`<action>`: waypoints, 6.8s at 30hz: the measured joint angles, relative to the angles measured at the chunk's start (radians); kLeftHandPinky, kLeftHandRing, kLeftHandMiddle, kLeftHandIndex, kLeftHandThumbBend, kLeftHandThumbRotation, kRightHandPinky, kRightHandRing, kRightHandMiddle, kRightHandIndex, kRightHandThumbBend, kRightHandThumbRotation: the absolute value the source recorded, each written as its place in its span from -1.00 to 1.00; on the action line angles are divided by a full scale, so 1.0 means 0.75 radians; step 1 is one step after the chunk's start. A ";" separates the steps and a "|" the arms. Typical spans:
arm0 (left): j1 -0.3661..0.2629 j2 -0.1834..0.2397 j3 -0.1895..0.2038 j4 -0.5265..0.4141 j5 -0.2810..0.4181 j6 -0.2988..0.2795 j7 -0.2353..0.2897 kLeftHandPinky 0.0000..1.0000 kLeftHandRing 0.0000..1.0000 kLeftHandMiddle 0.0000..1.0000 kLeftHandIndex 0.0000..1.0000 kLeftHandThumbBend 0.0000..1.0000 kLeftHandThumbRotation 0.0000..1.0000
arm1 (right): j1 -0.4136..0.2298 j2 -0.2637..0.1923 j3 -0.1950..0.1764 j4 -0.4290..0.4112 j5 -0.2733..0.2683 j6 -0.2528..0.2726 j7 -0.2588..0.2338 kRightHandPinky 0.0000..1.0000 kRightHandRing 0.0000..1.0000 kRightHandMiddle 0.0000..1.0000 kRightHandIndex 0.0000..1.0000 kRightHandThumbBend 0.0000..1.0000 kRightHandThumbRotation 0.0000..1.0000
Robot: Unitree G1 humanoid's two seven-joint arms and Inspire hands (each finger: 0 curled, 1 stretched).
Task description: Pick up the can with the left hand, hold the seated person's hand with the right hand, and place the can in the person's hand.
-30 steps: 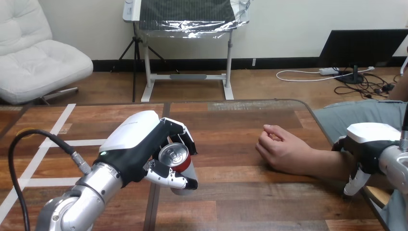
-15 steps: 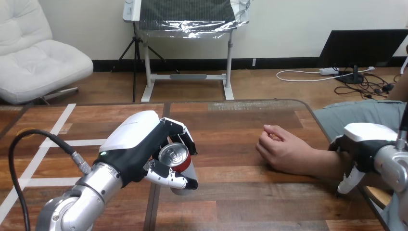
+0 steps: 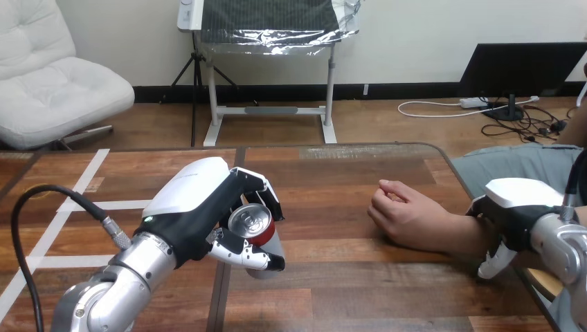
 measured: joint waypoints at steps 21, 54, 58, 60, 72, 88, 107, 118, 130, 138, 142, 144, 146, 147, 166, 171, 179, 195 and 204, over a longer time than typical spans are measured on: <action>0.000 0.002 0.002 -0.010 0.000 0.031 -0.012 -0.32 -0.22 -0.08 0.00 0.23 -1.00 | -0.012 0.001 0.005 0.079 0.045 -0.068 -0.118 -0.25 -0.11 0.03 0.23 0.43 -1.00; 0.001 0.014 0.004 -0.010 -0.003 0.032 -0.014 -0.32 -0.22 -0.08 0.01 0.24 -1.00 | -0.029 0.004 0.003 0.129 0.101 -0.060 -0.174 -0.38 -0.27 -0.11 0.03 0.51 -1.00; 0.001 0.014 0.004 -0.010 -0.004 0.032 -0.014 -0.31 -0.21 -0.08 0.01 0.24 -1.00 | -0.029 0.004 0.001 0.129 0.110 -0.056 -0.174 -0.40 -0.29 -0.12 0.03 0.52 -1.00; 0.001 0.015 0.004 -0.010 -0.004 0.032 -0.014 -0.31 -0.21 -0.08 0.01 0.24 -1.00 | -0.029 0.003 0.000 0.129 0.113 -0.055 -0.174 -0.40 -0.29 -0.12 0.03 0.52 -1.00; 0.001 0.021 0.004 -0.007 -0.004 0.031 -0.014 -0.31 -0.21 -0.08 0.01 0.25 -1.00 | -0.025 -0.001 -0.006 0.116 0.141 -0.046 -0.176 -0.47 -0.34 -0.15 0.02 0.50 -1.00; -0.002 0.025 0.004 0.003 -0.006 0.029 -0.014 -0.31 -0.21 -0.09 0.00 0.26 -1.00 | -0.013 -0.012 -0.016 0.102 0.176 -0.055 -0.190 -0.38 -0.26 -0.10 0.03 0.51 -1.00; -0.039 0.024 0.003 0.065 -0.017 0.029 -0.028 -0.31 -0.21 -0.09 0.00 0.26 -1.00 | 0.034 -0.022 -0.033 0.021 0.203 -0.034 -0.197 -0.33 -0.20 -0.05 0.06 0.49 -1.00; -0.099 0.021 -0.007 0.119 -0.052 0.031 -0.048 -0.33 -0.23 -0.10 -0.01 0.27 -1.00 | 0.097 -0.033 -0.078 -0.093 0.213 -0.030 -0.197 -0.34 -0.19 -0.05 0.03 0.52 -1.00; -0.220 -0.034 -0.059 0.172 -0.051 0.061 -0.098 -0.30 -0.20 -0.09 -0.03 0.25 -1.00 | 0.176 -0.059 -0.141 -0.297 0.219 -0.031 -0.184 -0.57 -0.41 -0.24 -0.02 0.55 -1.00; -0.283 -0.069 -0.101 0.222 -0.044 0.099 -0.127 -0.28 -0.19 -0.07 -0.04 0.25 -1.00 | 0.184 -0.060 -0.156 -0.417 0.217 -0.018 -0.142 -0.59 -0.43 -0.24 -0.02 0.55 -1.00; -0.311 -0.093 -0.122 0.240 -0.041 0.108 -0.134 -0.29 -0.20 -0.08 -0.04 0.26 -1.00 | 0.184 -0.062 -0.158 -0.475 0.212 -0.013 -0.123 -0.57 -0.41 -0.22 -0.02 0.55 -1.00; -0.326 -0.106 -0.134 0.245 -0.038 0.113 -0.135 -0.30 -0.20 -0.09 -0.05 0.27 -1.00 | 0.184 -0.064 -0.161 -0.504 0.212 -0.008 -0.114 -0.57 -0.40 -0.22 -0.02 0.54 -1.00; -0.340 -0.121 -0.145 0.249 -0.035 0.114 -0.137 -0.30 -0.20 -0.09 -0.05 0.27 -1.00 | 0.184 -0.065 -0.164 -0.532 0.212 -0.003 -0.106 -0.57 -0.40 -0.21 -0.02 0.54 -1.00; -0.347 -0.128 -0.151 0.251 -0.034 0.114 -0.137 -0.30 -0.20 -0.09 -0.05 0.27 -1.00 | 0.184 -0.065 -0.166 -0.546 0.212 -0.001 -0.101 -0.57 -0.40 -0.21 -0.02 0.55 -1.00; -0.478 -0.215 -0.231 0.273 0.022 0.153 -0.148 -0.34 -0.24 -0.10 -0.08 0.29 -1.00 | 0.184 -0.066 -0.171 -0.656 0.211 0.004 -0.067 -0.68 -0.54 -0.37 -0.04 0.56 -1.00; -0.500 -0.224 -0.243 0.277 0.045 0.167 -0.149 -0.35 -0.24 -0.11 -0.08 0.27 -1.00 | 0.184 -0.066 -0.171 -0.668 0.208 0.023 -0.042 -0.71 -0.58 -0.41 -0.04 0.55 -1.00; -0.520 -0.236 -0.253 0.288 0.055 0.184 -0.149 -0.38 -0.27 -0.13 -0.08 0.27 -1.00 | 0.183 -0.066 -0.170 -0.701 0.193 0.063 0.009 -0.70 -0.57 -0.40 -0.03 0.53 -1.00; -0.558 -0.264 -0.296 0.293 0.069 0.200 -0.148 -0.31 -0.19 -0.06 -0.08 0.25 -1.00 | 0.184 -0.066 -0.170 -0.719 0.150 0.093 0.043 -0.69 -0.57 -0.39 -0.04 0.55 -1.00; -0.565 -0.277 -0.299 0.293 0.074 0.201 -0.143 -0.30 -0.19 -0.06 -0.09 0.23 -1.00 | 0.184 -0.066 -0.170 -0.725 0.143 0.113 0.048 -0.64 -0.52 -0.35 -0.03 0.55 -1.00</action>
